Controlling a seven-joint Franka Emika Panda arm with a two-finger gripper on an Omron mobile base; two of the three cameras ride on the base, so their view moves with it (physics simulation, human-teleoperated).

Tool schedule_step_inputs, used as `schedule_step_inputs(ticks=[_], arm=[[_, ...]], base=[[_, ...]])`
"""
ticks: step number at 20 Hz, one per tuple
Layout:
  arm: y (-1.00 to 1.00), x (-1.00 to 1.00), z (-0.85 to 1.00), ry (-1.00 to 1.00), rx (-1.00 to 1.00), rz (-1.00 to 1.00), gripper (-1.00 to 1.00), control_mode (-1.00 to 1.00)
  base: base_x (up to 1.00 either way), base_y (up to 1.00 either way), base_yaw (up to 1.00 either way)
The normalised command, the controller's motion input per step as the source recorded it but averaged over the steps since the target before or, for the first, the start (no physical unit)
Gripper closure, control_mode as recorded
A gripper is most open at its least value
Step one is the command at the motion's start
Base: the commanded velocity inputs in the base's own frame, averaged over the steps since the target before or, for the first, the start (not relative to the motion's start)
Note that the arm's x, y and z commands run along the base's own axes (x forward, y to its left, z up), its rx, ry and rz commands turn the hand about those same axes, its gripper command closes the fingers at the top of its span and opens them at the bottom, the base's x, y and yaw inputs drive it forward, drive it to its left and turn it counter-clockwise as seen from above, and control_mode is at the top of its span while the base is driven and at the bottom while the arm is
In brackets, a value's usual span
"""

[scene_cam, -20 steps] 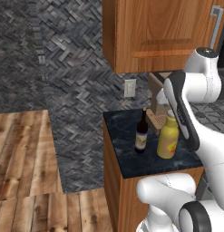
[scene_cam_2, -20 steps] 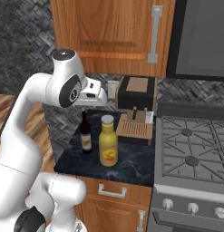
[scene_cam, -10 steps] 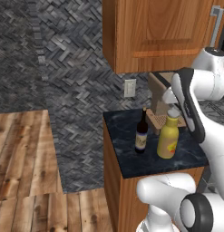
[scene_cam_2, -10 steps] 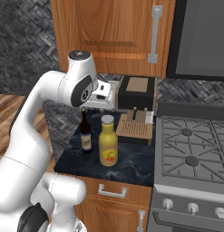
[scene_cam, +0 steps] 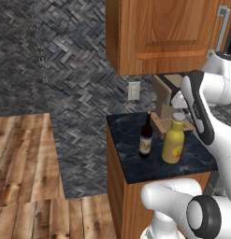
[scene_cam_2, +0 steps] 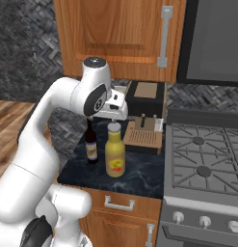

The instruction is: There is a wine glass and glass cup on the dining counter. Place the wine bottle next to the wine glass and the juice bottle next to the glass cup.

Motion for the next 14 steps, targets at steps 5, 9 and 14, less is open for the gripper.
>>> schedule_step_inputs(ticks=[5, 9, 14], arm=[[-0.02, 0.01, -0.2, 0.0, 0.0, 0.0, -1.0, -1.0], [0.0, 0.11, -0.25, 0.0, 0.0, 0.0, -1.0, -1.0], [0.0, 0.18, -0.24, 0.01, 0.0, 0.0, -1.0, -1.0]], base=[[0.0, 0.0, 0.0], [0.0, 0.0, 0.0], [0.0, 0.0, 0.0]])
